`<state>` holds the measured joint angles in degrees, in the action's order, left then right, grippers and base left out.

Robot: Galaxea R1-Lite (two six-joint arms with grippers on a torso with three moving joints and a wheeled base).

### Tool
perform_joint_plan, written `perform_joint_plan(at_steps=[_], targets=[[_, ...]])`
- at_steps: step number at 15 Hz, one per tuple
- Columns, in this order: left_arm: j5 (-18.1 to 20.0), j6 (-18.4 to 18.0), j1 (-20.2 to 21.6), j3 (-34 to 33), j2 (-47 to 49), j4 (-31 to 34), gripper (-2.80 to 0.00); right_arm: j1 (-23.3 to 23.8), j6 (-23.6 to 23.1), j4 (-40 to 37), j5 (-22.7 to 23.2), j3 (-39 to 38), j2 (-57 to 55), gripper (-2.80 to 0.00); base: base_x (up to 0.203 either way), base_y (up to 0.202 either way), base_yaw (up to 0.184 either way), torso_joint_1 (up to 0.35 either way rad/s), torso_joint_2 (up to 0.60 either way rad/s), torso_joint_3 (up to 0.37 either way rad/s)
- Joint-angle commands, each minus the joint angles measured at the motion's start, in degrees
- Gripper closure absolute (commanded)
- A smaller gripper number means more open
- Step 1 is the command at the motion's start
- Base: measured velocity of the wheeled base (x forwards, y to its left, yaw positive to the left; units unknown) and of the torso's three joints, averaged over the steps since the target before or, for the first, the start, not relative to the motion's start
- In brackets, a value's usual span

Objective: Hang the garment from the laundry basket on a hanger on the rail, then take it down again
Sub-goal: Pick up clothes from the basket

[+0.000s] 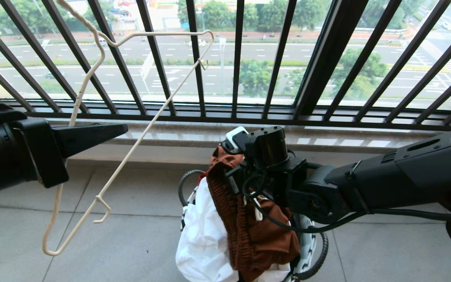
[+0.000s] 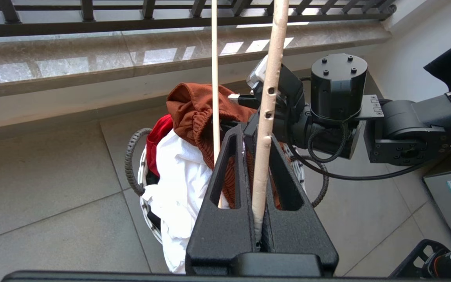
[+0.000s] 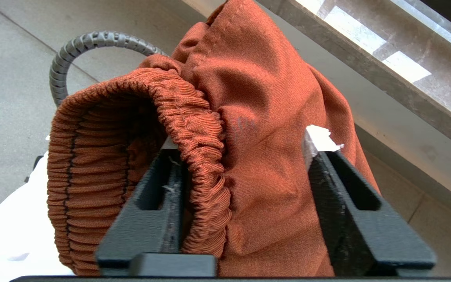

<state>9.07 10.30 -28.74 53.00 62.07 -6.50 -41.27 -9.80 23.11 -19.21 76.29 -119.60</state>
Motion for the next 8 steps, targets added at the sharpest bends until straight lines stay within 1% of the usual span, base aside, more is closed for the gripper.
perform_joint_plan(at_steps=[1, 2, 3, 5, 6, 7, 8], targets=[[0.2, 0.1, -1.2, 0.0, 0.0, 0.3, 0.0, 0.0, 0.0, 0.3, -0.4, 0.1, 0.6, 0.0, 0.0, 0.0, 0.0, 0.0, 0.0, 0.0], [0.1, 0.2, -2.4, 0.0, 0.0, 0.9, 0.0, 0.0, 0.2, 0.6, -0.5, 0.1, 1.1, 0.0, 0.0, 0.0, 0.0, 0.0, 0.0, 0.0], [-0.2, 0.1, -4.2, 0.1, 0.3, 3.7, 0.0, 0.1, 0.8, 3.7, -0.6, 0.4, 1.3, 0.0, 0.0, 0.0, 0.0, 0.0, 0.0, 0.0], [-0.3, 0.1, -4.9, 3.1, 0.4, 11.6, 0.0, 0.3, 1.3, 10.6, -0.9, 0.3, 1.2, 0.0, 0.0, 0.0, 0.0, 0.0, 0.0, 0.0], [-0.2, -0.1, -5.0, 4.2, 0.2, 15.9, 0.0, 0.5, 1.5, 11.2, -0.9, 0.5, 1.4, 0.0, 0.0, 0.0, 0.0, 0.0, 0.0, 0.0], [-0.3, -1.1, -5.5, 4.7, 0.3, 19.4, 0.0, 0.9, 1.5, 11.6, -0.9, 0.7, 1.6, 0.0, 0.0, 0.0, 0.0, 0.0, 0.0, 0.0], [-0.4, -2.4, -5.8, 5.1, 0.6, 21.4, 0.0, 1.1, 1.6, 12.5, -0.9, 0.7, 2.0, 0.0, 0.0, 0.0, 0.0, 0.0, 0.0, 0.0]])
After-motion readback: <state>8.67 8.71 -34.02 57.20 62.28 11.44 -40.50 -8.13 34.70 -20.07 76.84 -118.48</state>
